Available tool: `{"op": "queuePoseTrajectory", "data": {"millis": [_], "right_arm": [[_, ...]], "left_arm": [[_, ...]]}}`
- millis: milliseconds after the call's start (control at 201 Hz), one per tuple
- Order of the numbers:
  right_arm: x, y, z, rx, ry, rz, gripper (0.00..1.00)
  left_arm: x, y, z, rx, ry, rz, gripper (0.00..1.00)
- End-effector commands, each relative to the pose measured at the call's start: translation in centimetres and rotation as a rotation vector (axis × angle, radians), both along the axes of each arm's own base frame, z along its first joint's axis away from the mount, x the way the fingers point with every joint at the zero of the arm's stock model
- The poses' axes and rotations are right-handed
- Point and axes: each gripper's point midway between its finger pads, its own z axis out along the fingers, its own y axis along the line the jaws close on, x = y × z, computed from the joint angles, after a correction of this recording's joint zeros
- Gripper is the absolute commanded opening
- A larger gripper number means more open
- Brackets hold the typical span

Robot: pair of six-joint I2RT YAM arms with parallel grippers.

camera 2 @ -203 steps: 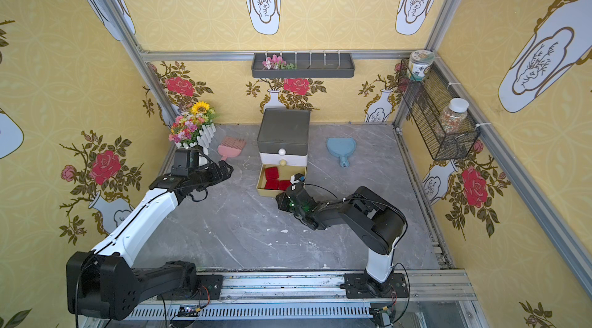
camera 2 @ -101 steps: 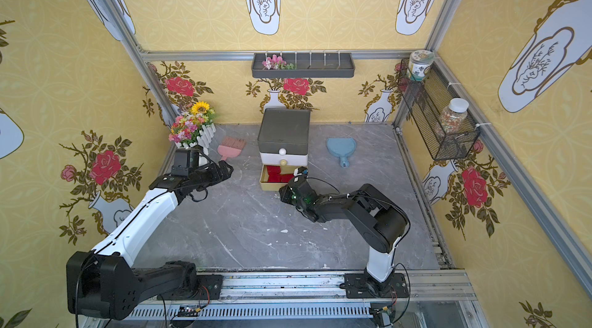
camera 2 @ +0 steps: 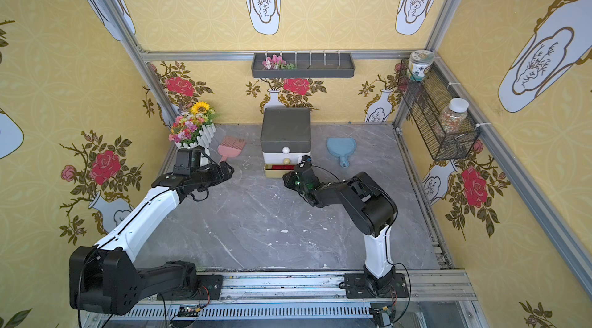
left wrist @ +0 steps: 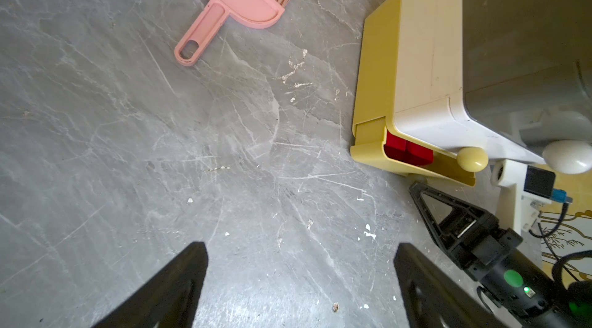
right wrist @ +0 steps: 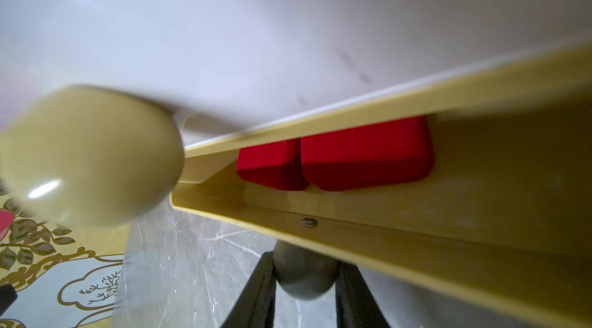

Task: Place the brooch boxes into the drawer by color
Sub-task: Close the drawer in the storage box.

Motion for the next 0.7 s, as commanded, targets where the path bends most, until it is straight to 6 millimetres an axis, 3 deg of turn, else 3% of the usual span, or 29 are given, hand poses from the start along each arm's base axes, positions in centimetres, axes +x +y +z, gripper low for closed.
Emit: {"op": "queuePoseTrajectory", "data": {"millis": [0, 129, 209, 368, 543, 647, 692], "right_arm": [[1.9, 0.2, 1.4, 0.064, -0.064, -0.025, 0.28], [2.6, -0.5, 1.1, 0.085, -0.068, -0.048, 0.3], [2.6, -0.9, 1.4, 0.104, -0.082, -0.055, 0.36], [1.3, -1.7, 1.7, 0.122, -0.081, -0.065, 0.5], [-0.4, -2.8, 1.9, 0.137, -0.07, -0.074, 0.58], [-1.1, -3.9, 2.6, 0.15, -0.072, -0.086, 0.58], [-1.3, -4.7, 2.9, 0.155, -0.07, -0.098, 0.47]], "left_arm": [[0.1, -0.1, -0.1, 0.001, 0.0, -0.009, 0.97], [0.1, 0.0, -0.3, 0.003, 0.003, -0.007, 0.97], [0.2, 0.0, -0.3, 0.005, 0.003, -0.006, 0.97], [0.2, 0.0, -0.4, 0.003, 0.007, -0.005, 0.97], [0.1, -0.1, -0.4, -0.001, 0.009, -0.006, 0.97], [0.0, 0.0, -0.2, -0.001, 0.002, -0.006, 0.97], [0.0, 0.0, -0.2, 0.0, 0.001, -0.005, 0.97]]}}
